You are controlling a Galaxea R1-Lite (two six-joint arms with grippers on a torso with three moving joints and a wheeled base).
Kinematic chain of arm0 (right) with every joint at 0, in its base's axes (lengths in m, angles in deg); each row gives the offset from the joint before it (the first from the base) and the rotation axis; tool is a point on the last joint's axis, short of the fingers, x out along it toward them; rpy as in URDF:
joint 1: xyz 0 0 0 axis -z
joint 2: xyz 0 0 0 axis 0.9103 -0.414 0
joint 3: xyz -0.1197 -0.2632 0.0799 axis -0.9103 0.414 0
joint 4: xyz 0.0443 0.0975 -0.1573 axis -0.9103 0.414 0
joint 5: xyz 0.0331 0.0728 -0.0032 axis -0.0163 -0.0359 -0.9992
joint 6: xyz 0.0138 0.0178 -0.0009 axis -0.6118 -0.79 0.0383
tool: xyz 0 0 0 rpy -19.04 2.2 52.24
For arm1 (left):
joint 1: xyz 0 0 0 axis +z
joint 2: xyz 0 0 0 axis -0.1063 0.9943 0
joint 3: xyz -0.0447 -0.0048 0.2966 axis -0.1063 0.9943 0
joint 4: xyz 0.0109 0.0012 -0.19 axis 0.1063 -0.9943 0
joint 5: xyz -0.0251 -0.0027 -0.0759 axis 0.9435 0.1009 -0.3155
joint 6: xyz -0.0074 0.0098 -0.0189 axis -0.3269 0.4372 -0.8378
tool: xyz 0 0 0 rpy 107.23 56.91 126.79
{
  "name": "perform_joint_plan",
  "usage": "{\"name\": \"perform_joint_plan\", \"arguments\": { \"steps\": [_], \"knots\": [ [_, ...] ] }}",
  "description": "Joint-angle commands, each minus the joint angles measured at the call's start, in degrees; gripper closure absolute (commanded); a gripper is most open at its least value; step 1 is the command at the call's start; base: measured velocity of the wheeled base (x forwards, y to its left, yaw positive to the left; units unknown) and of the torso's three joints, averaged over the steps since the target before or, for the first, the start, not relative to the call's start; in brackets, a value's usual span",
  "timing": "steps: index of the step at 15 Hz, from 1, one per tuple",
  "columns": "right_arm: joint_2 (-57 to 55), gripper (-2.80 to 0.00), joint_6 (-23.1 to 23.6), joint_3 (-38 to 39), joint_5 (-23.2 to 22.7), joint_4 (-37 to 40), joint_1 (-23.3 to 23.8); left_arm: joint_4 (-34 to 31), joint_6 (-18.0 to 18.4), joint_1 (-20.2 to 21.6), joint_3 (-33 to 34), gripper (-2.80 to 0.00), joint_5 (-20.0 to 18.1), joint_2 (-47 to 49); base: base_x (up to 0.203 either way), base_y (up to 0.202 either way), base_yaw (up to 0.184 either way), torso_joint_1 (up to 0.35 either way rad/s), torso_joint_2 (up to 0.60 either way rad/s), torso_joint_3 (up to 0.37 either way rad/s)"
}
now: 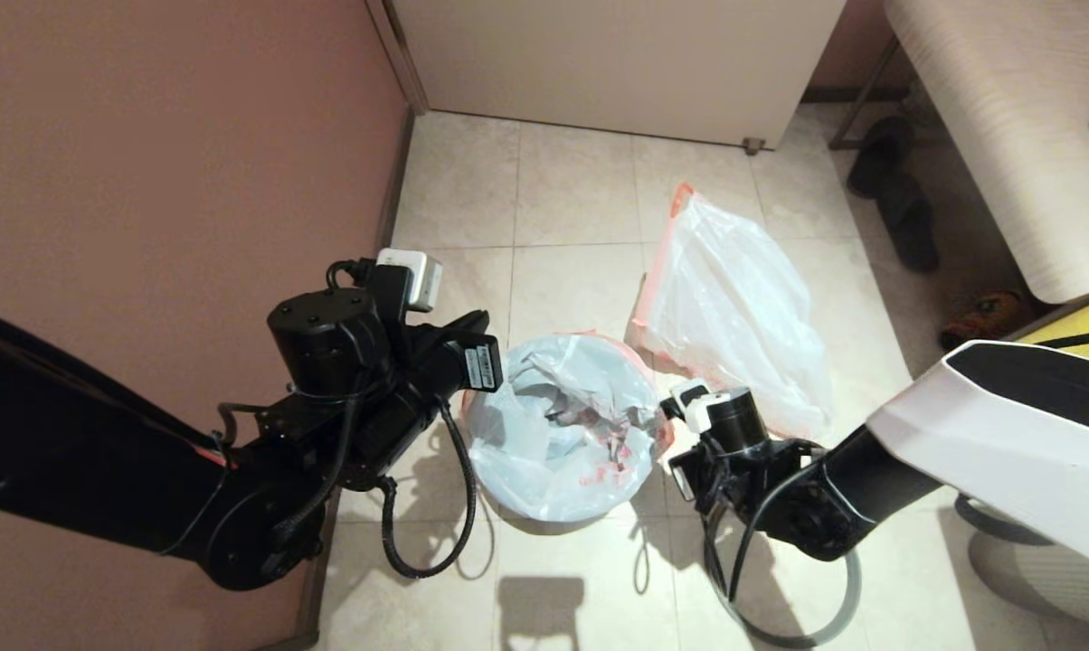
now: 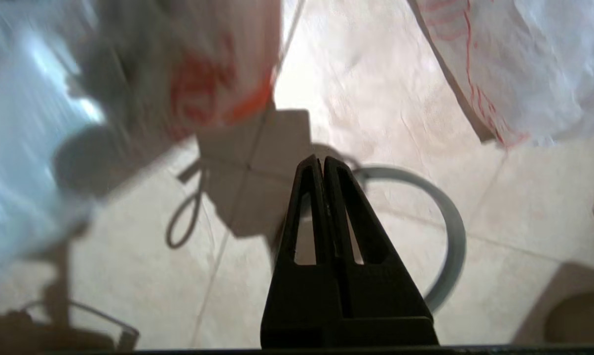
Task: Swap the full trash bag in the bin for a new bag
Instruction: Place the trash can ring on the trash can
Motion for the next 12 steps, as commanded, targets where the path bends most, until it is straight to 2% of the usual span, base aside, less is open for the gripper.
{"name": "perform_joint_plan", "arguments": {
  "steps": [1, 4, 6, 8, 10, 12],
  "knots": [
    [6.16, 0.00, -0.84, 10.58, 1.44, -0.28, 2.43, 0.43, 0.97, -0.50, 0.61, 0.00, 0.11, -0.73, 0.000, 0.000, 0.000, 0.000, 0.00, 0.000],
    [6.85, 0.00, -2.73, 14.67, 0.94, -0.40, 16.06, 2.87, 1.13, -1.54, 1.41, 0.00, 0.00, -0.30, 0.000, 0.000, 0.000, 0.000, 0.00, 0.000],
    [5.09, 0.00, -0.90, 15.54, -3.29, -0.45, 25.60, 2.81, 1.19, -1.99, 1.49, 0.00, 0.14, 0.12, 0.000, 0.000, 0.000, 0.000, 0.00, 0.000],
    [-0.88, 0.00, 4.12, 15.18, -6.75, -0.93, 31.43, 2.89, 1.23, -1.99, 1.49, 0.00, 0.18, 0.69, 0.000, 0.000, 0.000, 0.000, 0.00, 0.000],
    [-7.80, 0.00, 11.43, 14.11, -8.94, -3.77, 35.00, 2.89, 1.23, -1.99, 1.75, 0.00, 0.18, 1.11, 0.000, 0.000, 0.000, 0.000, 0.00, 0.000],
    [-12.52, 0.00, 20.24, 11.15, -13.74, -6.07, 38.06, 2.89, 1.23, -2.43, 1.93, 0.00, 0.18, 2.10, 0.000, 0.000, 0.000, 0.000, 0.00, 0.000]
  ]
}}
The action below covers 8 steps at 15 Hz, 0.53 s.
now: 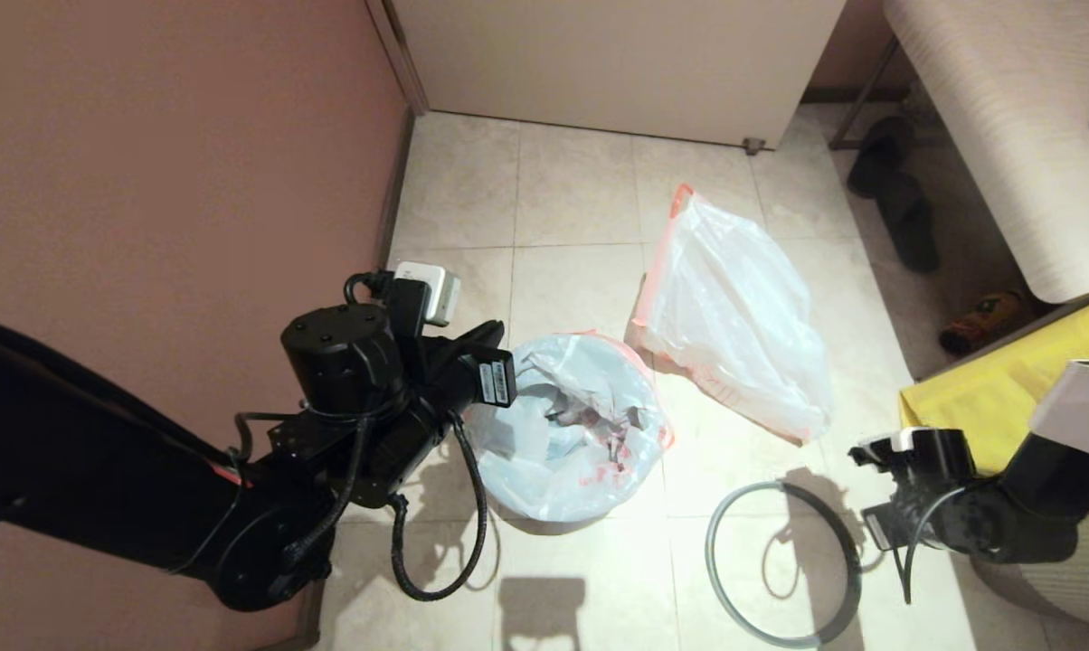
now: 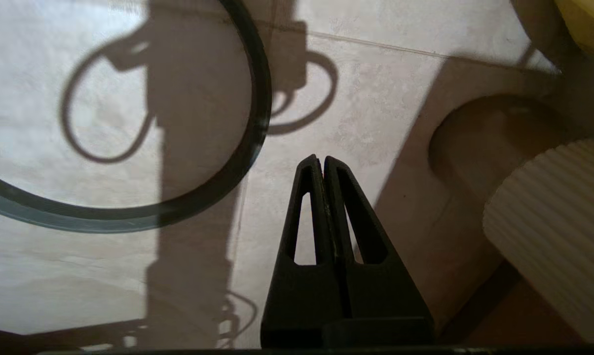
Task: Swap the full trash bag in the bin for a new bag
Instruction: Place the trash can ring on the trash can
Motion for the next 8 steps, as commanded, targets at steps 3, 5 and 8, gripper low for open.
{"name": "perform_joint_plan", "arguments": {
  "steps": [3, 5, 8],
  "knots": [
    [-6.59, 0.00, 13.03, -4.53, -3.55, 3.05, 3.09, 0.46, 0.00, -0.65, 0.13, 0.00, 0.21, 2.70, 0.000, 0.000, 0.000, 0.000, 0.00, 0.000],
    [-6.79, 0.00, 17.83, -7.65, -3.55, 6.80, 3.42, 0.46, 0.00, -0.95, 0.13, 0.00, 0.21, 2.80, 0.000, 0.000, 0.000, 0.000, 0.00, 0.000],
    [-9.15, 0.00, 19.06, -14.32, -3.55, 12.61, 1.87, 0.53, 0.00, -1.04, 0.48, 0.00, 0.21, 3.23, 0.000, 0.000, 0.000, 0.000, 0.00, 0.000]
  ]
}}
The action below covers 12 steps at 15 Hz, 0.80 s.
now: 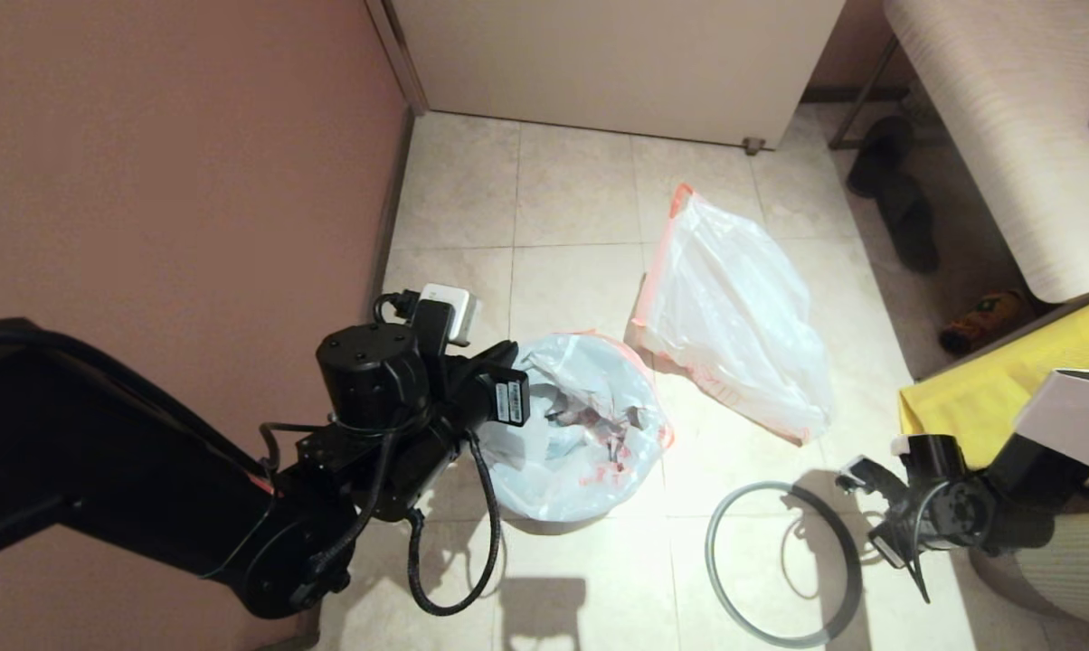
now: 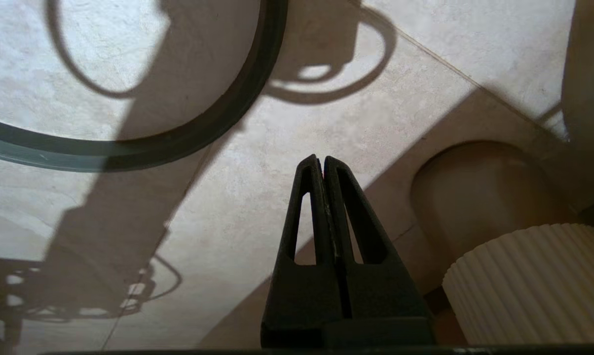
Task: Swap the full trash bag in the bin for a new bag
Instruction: Place the trash can ring on the trash can
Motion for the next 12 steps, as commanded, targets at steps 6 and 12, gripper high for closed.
{"name": "perform_joint_plan", "arguments": {
  "steps": [6, 12],
  "knots": [
    [-13.26, 0.00, 1.52, -14.12, 0.08, 1.86, -4.44, 0.40, 0.01, -0.19, 0.17, 0.00, 0.45, 1.82, 0.000, 0.000, 0.000, 0.000, 0.00, 0.000],
    [-20.25, 0.00, 1.28, -23.96, -0.43, 1.04, -4.10, 0.51, 0.01, -0.19, 0.25, 0.00, 0.45, 2.81, 0.000, 0.000, 0.000, 0.000, 0.00, 0.000]
  ]
}}
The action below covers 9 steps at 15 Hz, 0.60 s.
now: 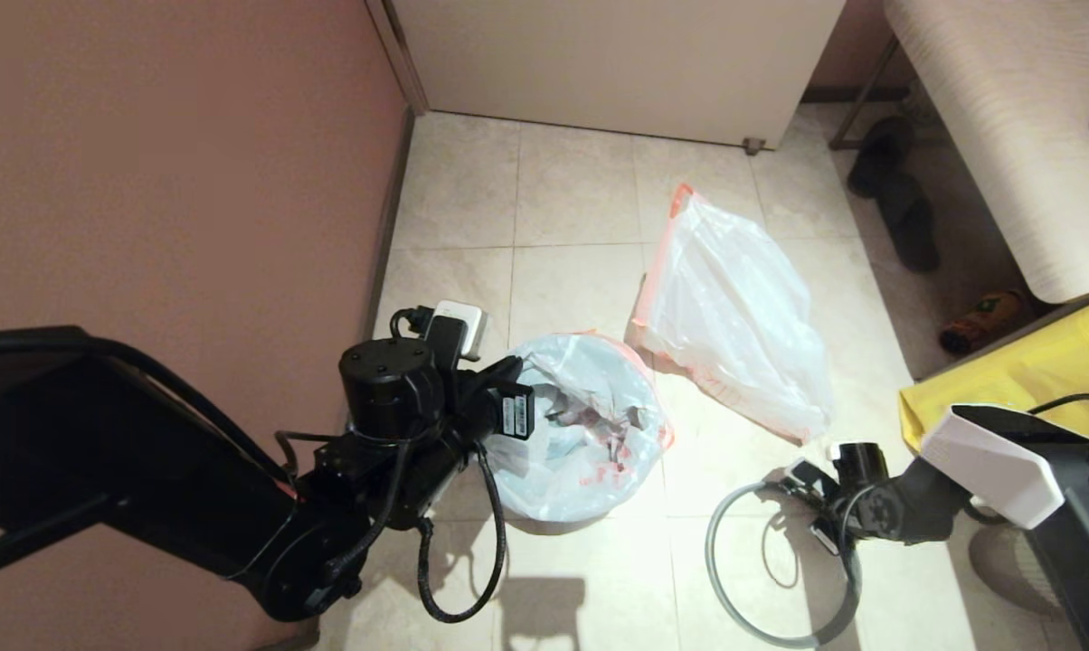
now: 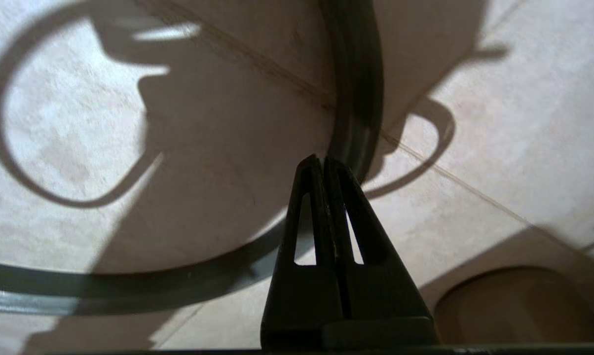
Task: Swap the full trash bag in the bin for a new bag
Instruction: Place the trash can ring on the trash can
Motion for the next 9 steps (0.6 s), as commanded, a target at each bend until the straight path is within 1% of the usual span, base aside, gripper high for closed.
{"name": "perform_joint_plan", "arguments": {
  "steps": [1, 2, 6, 9],
  "knots": [
    [-3.41, 0.00, 0.05, -3.79, 0.01, -0.19, 0.23, 0.41, 0.01, -0.02, 0.03, 0.00, 0.12, 0.60, 0.000, 0.000, 0.000, 0.000, 0.00, 0.000],
    [-3.09, -2.80, -0.39, -4.01, -0.04, -0.04, 0.23, 0.41, 0.01, -0.02, 0.03, 0.00, 0.12, 0.69, 0.000, 0.000, 0.000, 0.000, 0.00, 0.000],
    [-2.10, -2.80, -0.50, -4.38, -0.40, -0.18, 0.77, 0.50, 0.01, -0.10, 0.03, 0.00, 0.12, 1.21, 0.000, 0.000, 0.000, 0.000, 0.00, 0.000],
    [-3.14, -2.80, -0.68, -6.82, -1.49, -0.26, 1.27, 0.59, 0.01, -0.20, 0.30, 0.00, 0.12, 1.48, 0.000, 0.000, 0.000, 0.000, 0.00, 0.000]
  ]
}}
